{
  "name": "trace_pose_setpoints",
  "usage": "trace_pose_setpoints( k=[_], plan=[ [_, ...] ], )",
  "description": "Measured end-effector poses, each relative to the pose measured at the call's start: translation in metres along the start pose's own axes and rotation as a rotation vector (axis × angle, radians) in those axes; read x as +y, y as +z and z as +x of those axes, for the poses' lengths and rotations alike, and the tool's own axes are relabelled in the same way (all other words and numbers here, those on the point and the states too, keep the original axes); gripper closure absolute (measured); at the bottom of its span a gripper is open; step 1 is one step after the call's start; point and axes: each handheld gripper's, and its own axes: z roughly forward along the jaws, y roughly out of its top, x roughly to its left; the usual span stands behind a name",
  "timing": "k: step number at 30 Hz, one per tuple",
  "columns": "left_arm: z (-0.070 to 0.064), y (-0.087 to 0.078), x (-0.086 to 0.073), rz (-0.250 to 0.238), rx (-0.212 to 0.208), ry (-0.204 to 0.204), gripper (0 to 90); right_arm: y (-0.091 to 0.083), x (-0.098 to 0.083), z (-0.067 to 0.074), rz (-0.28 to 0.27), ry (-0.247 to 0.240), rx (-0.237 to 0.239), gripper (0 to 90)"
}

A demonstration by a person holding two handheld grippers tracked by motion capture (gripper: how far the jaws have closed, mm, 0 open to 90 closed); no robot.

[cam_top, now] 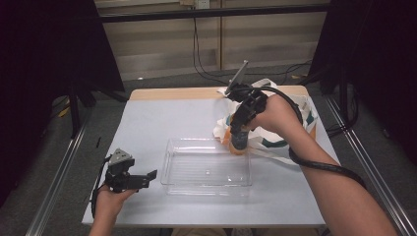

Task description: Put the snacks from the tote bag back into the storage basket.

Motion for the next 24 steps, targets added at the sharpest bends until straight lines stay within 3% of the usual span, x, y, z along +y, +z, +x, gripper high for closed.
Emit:
trace_pose_setpoints(
  k=[24],
  plan=[
    [-0.0010, 0.0003, 0.0000, -0.005, -0.002, -0.005, 2.8, 0.0093, -0.0078, -0.0044, 0.012, 0.003, 0.008, 30.3]
  ],
)
